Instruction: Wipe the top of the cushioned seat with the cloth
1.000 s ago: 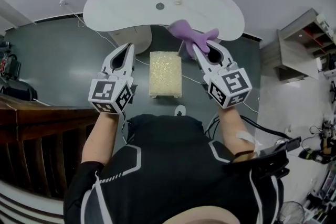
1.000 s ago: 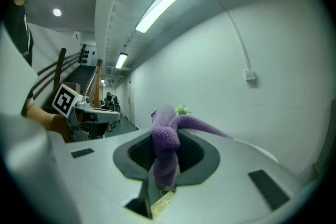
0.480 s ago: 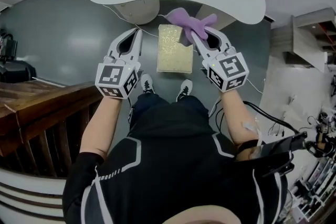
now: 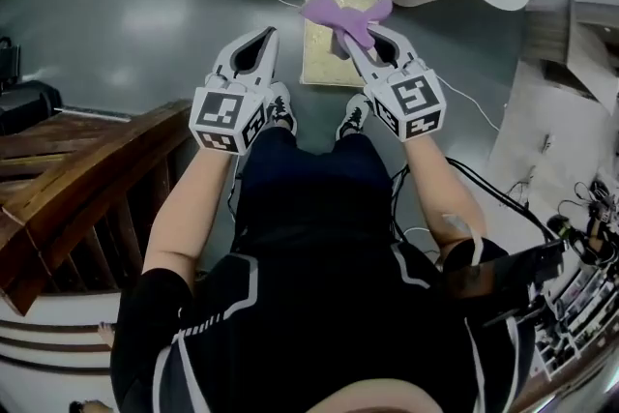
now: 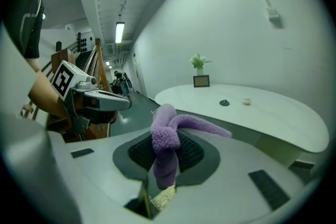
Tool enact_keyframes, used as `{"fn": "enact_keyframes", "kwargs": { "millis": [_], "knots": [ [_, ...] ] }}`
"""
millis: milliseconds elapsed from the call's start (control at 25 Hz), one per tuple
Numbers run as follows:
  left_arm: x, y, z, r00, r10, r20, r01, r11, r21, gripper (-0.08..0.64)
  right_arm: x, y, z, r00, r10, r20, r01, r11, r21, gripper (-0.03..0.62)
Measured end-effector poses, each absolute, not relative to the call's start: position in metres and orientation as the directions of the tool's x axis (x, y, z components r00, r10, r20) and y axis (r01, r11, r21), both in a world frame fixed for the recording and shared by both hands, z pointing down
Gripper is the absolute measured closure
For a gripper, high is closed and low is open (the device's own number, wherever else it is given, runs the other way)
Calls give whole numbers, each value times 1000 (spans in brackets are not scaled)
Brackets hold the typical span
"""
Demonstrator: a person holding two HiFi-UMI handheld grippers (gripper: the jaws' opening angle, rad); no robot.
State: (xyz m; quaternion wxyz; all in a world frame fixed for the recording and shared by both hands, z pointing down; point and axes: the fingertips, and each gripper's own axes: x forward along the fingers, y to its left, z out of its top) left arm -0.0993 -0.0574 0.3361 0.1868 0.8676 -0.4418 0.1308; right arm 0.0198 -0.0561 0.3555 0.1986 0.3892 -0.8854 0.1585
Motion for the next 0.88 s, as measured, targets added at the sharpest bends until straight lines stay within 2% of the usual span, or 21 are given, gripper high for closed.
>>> {"fn": "enact_keyframes", "kwargs": {
  "millis": [160, 440, 880],
  "knots": [
    [-97, -57, 379, 568, -700, 433, -821, -518, 240, 557, 7, -51, 404, -632, -574, 520, -727, 671, -144, 511],
    [-162, -30, 459, 511, -678, 528, -858, -438, 269, 557, -68, -22, 488, -633, -503, 589, -714, 673, -194, 511],
    [-154, -10, 546, 474, -582, 660, -873, -405, 270, 557, -84, 1, 602, -636, -354, 686, -664, 703, -253, 510]
  ]
}}
